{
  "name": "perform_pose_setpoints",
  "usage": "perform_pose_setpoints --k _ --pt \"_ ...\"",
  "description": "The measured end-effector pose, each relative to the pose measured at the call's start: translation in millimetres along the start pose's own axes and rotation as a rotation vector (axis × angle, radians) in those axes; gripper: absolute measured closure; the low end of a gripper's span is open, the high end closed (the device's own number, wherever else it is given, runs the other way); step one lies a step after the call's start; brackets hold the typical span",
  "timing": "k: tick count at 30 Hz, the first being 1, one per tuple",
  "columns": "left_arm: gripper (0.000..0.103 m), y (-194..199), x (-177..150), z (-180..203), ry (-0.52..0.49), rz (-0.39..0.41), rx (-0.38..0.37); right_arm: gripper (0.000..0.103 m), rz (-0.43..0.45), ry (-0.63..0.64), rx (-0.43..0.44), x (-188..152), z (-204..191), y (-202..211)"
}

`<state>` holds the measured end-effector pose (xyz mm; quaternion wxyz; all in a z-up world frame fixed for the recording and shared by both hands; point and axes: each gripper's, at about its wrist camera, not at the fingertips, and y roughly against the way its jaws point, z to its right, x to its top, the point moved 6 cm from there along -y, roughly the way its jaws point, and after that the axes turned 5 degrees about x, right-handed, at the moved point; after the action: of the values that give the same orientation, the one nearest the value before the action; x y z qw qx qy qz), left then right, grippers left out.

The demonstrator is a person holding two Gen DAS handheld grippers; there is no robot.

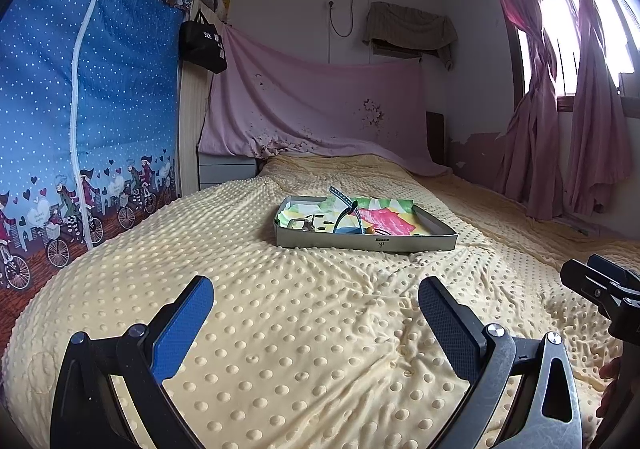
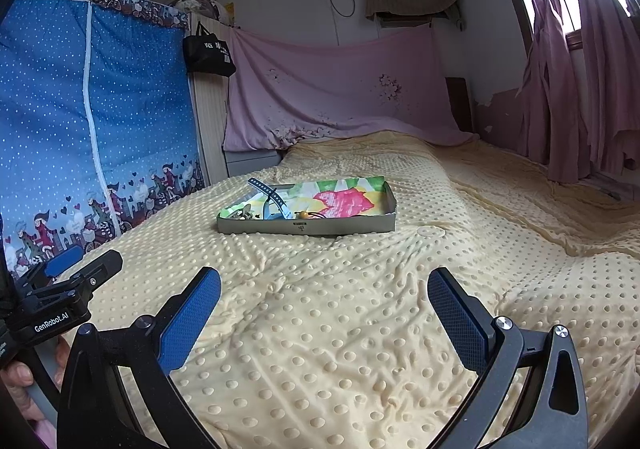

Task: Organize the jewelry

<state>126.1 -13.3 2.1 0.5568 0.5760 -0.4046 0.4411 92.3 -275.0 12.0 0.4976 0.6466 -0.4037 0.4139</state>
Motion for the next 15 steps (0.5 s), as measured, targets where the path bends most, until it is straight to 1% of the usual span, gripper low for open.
perform_pose_setpoints --k 15 --pt "0.000 0.6 0.0 0.5 -0.001 0.000 0.001 0.001 0.002 0.001 0.000 0.0 -1.7 0.9"
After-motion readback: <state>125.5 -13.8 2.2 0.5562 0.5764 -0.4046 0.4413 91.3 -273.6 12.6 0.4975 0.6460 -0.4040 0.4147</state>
